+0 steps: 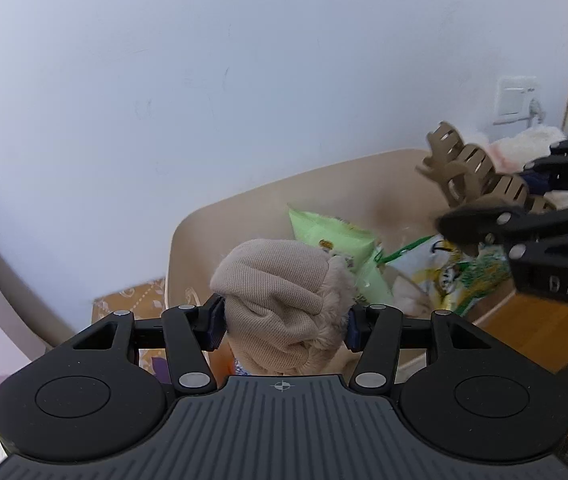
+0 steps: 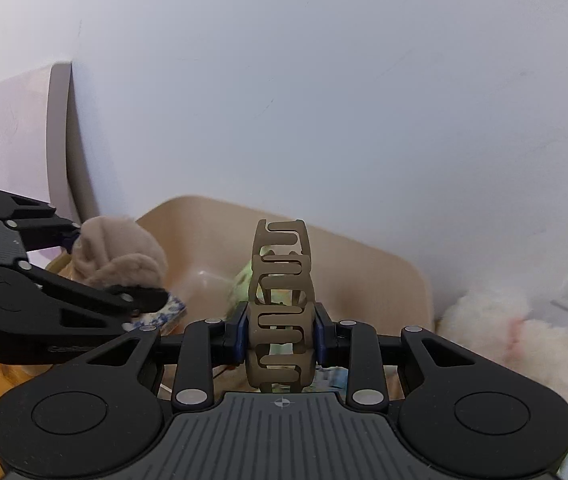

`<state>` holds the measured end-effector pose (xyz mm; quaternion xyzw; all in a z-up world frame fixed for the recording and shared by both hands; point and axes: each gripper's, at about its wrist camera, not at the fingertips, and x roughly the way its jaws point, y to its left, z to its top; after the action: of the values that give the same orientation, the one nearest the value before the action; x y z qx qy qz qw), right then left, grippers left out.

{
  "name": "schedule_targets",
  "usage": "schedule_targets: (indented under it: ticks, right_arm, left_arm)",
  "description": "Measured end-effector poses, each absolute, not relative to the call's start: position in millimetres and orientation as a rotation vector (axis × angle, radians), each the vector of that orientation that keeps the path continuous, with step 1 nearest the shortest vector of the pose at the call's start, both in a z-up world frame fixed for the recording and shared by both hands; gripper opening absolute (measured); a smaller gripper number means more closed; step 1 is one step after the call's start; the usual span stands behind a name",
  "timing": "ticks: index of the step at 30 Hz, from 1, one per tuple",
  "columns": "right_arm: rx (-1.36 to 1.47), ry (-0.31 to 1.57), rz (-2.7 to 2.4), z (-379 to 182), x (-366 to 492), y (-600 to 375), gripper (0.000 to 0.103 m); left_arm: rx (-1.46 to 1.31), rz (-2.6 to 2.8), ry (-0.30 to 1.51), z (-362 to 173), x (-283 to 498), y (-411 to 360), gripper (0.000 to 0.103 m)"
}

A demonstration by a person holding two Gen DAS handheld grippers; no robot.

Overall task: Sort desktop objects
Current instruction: 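Carry the sock and hair clip over the basket to drop them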

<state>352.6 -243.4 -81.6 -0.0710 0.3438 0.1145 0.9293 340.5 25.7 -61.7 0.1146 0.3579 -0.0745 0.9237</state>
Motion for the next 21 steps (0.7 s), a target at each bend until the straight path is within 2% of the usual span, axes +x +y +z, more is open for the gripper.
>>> schedule_targets:
  ticks: [8,10,11,13,18,21]
  right_arm:
    - [-0.207,0.809,0.273,-110,375,-226,0.029]
    - [-0.231,0.821,0.280,-115,378,-224,0.040]
    - [-0.241,0.823,0.286,-117,379,-224,0.040]
    - [-0.261,0.818,0.291,-119,379,-223,0.048]
    - [-0.248,0.780,0.286,-110,384,-226,0.069]
    - [-0.216,0.738,0.273,-101,377,-233,0.078]
  left_arm:
    - [0.177,-0.113,0.825,-87,362,27,0.056]
    - [0.179,-0.112,0.845,-93,365,29,0.056]
    - [0.176,-0.112,0.855,-96,365,30,0.056]
    - [0.176,-0.106,0.866,-99,366,33,0.057]
    - [0.221,-0.091,0.880,-100,365,35,0.063]
    - [0.233,-0.087,0.829,-94,360,37,0.071]
